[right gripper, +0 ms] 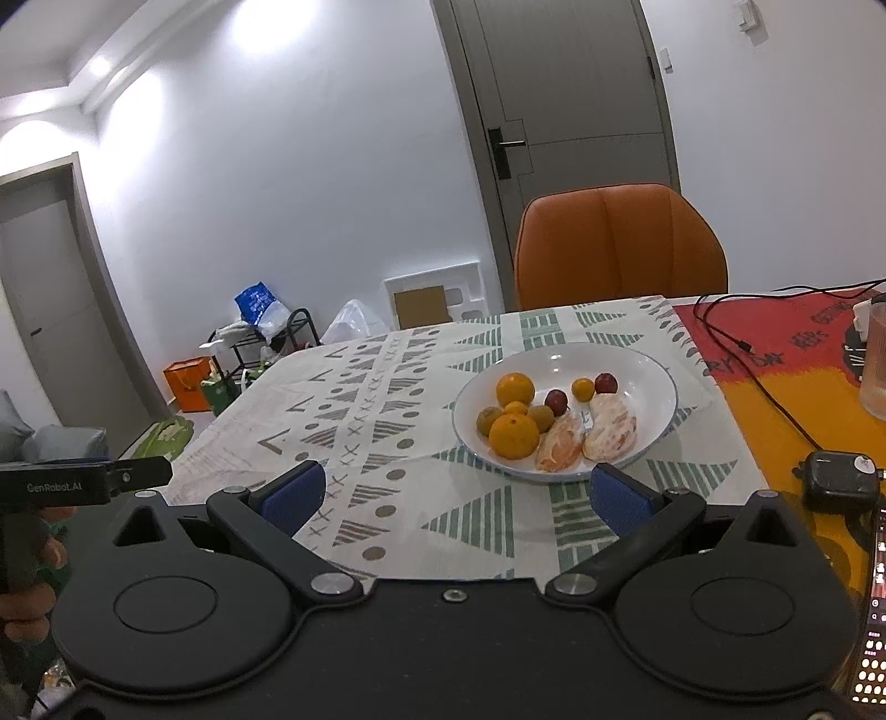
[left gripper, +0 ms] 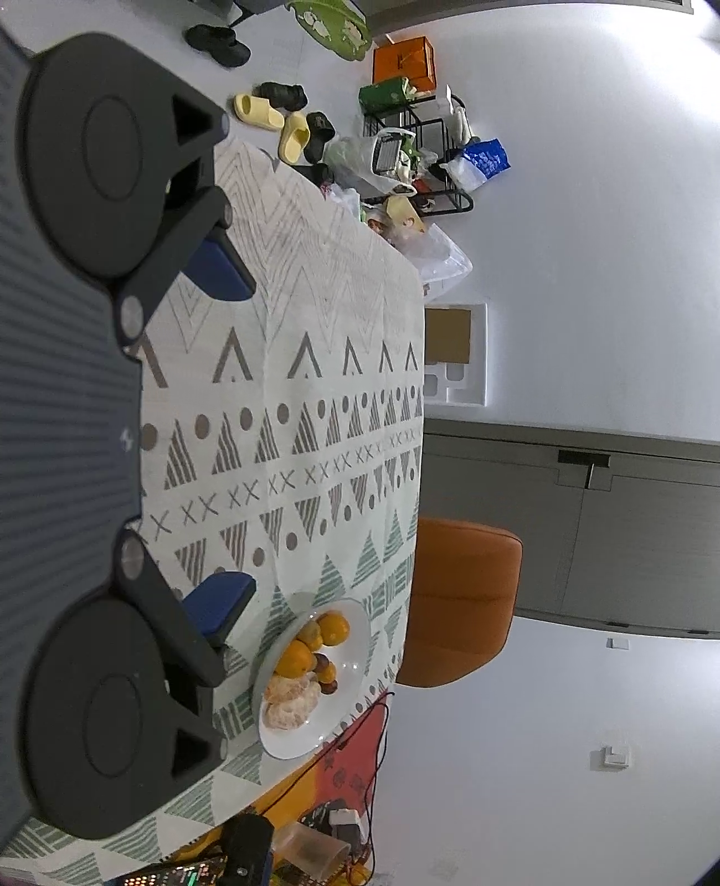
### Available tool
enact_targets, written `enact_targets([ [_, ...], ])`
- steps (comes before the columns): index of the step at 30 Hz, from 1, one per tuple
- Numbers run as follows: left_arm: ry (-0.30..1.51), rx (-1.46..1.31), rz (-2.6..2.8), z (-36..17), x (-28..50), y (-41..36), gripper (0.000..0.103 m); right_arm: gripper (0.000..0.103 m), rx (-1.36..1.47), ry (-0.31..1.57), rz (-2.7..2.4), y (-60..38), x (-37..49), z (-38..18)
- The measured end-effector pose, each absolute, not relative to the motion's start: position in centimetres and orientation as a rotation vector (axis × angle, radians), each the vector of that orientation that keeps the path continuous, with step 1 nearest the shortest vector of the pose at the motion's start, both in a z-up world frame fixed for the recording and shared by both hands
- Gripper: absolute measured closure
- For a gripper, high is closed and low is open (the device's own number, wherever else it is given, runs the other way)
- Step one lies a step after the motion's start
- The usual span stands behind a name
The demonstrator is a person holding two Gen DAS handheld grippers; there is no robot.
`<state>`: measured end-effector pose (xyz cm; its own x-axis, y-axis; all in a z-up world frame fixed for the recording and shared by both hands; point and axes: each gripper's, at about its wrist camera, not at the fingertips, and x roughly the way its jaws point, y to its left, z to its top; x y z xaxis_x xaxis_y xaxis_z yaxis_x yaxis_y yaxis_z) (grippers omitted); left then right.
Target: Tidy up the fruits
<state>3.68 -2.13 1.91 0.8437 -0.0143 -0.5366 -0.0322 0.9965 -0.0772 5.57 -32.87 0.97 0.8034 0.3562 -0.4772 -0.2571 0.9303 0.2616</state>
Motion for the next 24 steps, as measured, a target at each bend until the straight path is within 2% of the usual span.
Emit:
enact_targets([
  [24, 0.596, -0.084, 0.015, 1.1, 3.9, -1.8, 0.0, 0.0, 0.224, 0.591, 0.327, -32.6, 5.8, -0.6],
])
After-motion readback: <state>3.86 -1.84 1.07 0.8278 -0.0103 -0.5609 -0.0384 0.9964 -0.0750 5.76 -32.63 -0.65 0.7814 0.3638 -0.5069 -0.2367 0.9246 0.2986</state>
